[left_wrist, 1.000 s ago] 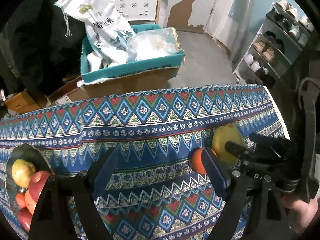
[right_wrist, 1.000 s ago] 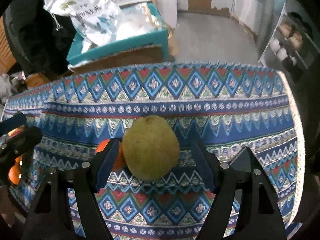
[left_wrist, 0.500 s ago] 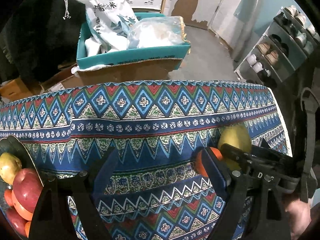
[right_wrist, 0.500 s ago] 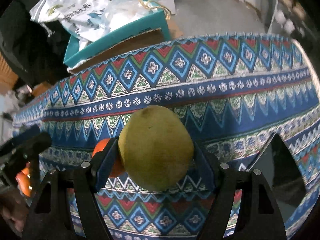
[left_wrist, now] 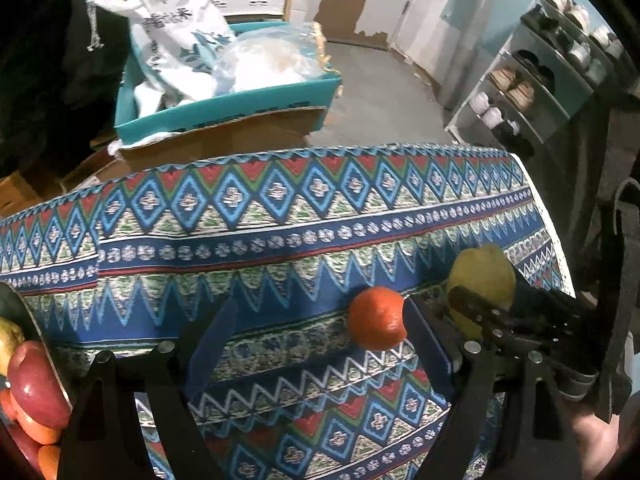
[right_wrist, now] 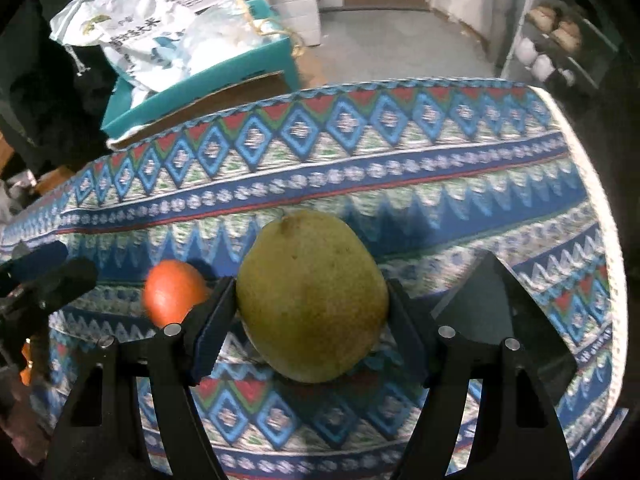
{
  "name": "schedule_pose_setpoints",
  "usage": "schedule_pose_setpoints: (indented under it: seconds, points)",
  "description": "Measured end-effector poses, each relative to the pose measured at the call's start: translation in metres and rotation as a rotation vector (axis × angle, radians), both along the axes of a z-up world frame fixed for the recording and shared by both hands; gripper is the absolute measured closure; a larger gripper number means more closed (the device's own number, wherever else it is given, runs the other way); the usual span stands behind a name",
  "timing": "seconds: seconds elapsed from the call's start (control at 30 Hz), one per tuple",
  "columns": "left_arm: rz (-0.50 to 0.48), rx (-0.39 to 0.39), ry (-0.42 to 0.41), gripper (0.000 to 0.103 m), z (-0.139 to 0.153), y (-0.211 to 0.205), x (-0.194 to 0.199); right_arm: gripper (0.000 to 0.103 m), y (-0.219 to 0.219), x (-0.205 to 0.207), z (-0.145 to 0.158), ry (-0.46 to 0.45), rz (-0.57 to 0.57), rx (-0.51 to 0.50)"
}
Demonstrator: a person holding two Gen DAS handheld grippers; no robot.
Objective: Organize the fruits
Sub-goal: 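Grasp the yellow pear with the right tool while the left tool grasps the tangerine, then lift the pear with the right tool while the left tool lifts the tangerine toward the bowl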
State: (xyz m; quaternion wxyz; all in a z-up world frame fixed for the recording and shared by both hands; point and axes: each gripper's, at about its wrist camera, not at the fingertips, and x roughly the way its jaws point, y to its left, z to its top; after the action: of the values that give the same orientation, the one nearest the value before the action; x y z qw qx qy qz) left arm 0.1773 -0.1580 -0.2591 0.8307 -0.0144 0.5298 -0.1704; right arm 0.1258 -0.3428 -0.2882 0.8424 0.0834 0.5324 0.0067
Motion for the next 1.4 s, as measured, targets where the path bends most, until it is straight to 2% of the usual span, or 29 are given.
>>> schedule_pose_setpoints:
  seconds: [0.17, 0.3, 0.5, 0.6, 0.67, 0.7, 0.77, 0.8, 0.9, 1.1, 1.4]
  points:
    - [-0.036, 0.012, 0.014, 0.017, -0.009, -0.019, -0.003, 0.029, -0.015, -0.015, 0.0, -0.003, -0.022, -0.052]
    - [-0.063, 0.034, 0.036, 0.017, -0.022, -0.031, -0.005, 0.029, -0.026, -0.024, 0.002, -0.001, -0.045, -0.05]
    - [-0.05, 0.027, 0.075, 0.017, -0.037, -0.036, -0.002, 0.029, -0.034, -0.034, 0.005, 0.0, -0.064, -0.058]
    - [-0.047, 0.009, 0.091, 0.025, -0.042, -0.037, -0.001, 0.029, -0.036, -0.035, 0.004, 0.001, -0.067, -0.055]
    - [-0.058, 0.018, 0.099, 0.04, -0.045, -0.039, 0.0, 0.029, -0.037, -0.036, 0.004, 0.001, -0.065, -0.054]
    - [-0.066, 0.014, 0.104, 0.043, -0.047, -0.041, -0.001, 0.029, -0.036, -0.036, 0.004, 0.001, -0.065, -0.056]
    - [-0.075, -0.006, 0.113, 0.056, -0.049, -0.042, -0.001, 0.029, -0.034, -0.036, 0.003, 0.004, -0.063, -0.06]
    - [-0.079, -0.019, 0.116, 0.057, -0.048, -0.042, -0.002, 0.029, -0.035, -0.036, 0.002, 0.004, -0.063, -0.061]
    - [-0.075, 0.023, 0.088, 0.058, -0.045, -0.045, -0.006, 0.029, -0.033, -0.035, 0.002, 0.002, -0.064, -0.063]
    - [-0.066, 0.03, 0.028, 0.058, -0.026, -0.04, -0.011, 0.029, -0.03, -0.036, 0.013, -0.018, -0.059, -0.075]
    - [-0.042, 0.028, -0.057, 0.058, 0.018, -0.028, -0.024, 0.029, -0.02, -0.038, 0.039, -0.075, -0.047, -0.093]
